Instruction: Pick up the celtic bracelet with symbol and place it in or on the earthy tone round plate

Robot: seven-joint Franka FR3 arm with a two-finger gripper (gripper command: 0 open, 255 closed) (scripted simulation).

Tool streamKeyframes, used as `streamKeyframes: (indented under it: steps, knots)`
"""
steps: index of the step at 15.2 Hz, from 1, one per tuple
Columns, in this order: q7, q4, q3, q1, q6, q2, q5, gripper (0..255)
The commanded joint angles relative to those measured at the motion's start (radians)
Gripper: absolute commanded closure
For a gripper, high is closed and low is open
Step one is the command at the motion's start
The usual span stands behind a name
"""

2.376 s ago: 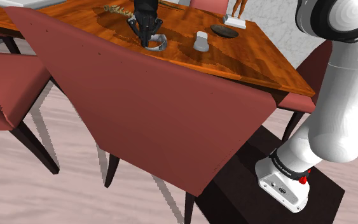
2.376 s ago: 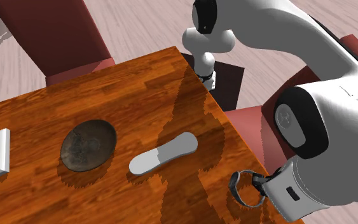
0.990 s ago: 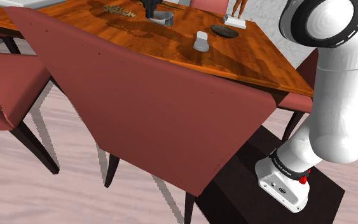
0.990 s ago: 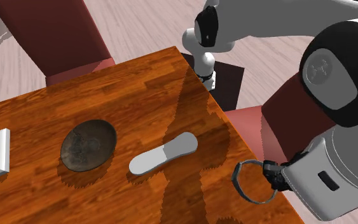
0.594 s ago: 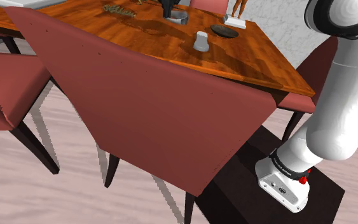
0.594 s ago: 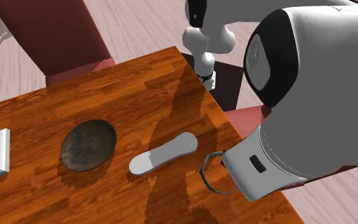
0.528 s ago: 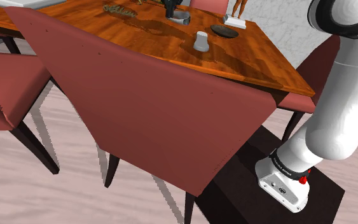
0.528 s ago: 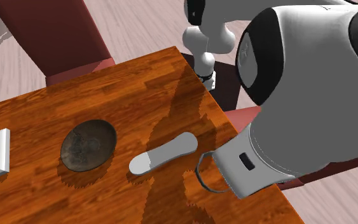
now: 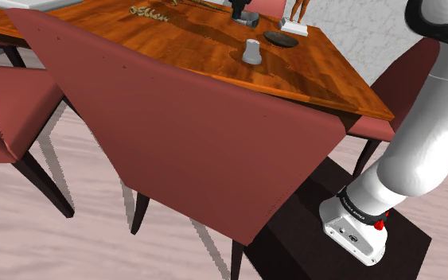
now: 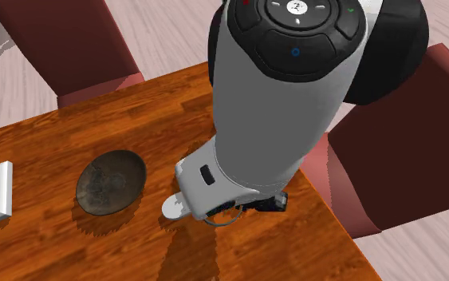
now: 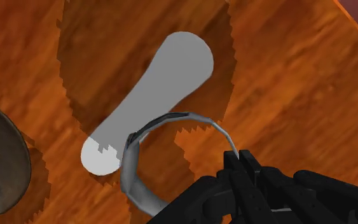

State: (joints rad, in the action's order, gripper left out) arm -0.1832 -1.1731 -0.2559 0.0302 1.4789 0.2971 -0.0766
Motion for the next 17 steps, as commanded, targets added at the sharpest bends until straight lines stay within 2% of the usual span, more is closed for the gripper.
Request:
streamKeyframes:
  steps: [1,10,17]
  knots:
    - [0.05,-0.032,0.016,0.037,0.017,-0.017,0.01,255]
    - [0.246,0.011,0.082,0.169,0.004,0.009,0.027,255]
    - [0.39,0.162,0.127,0.263,-0.047,0.109,0.031,255]
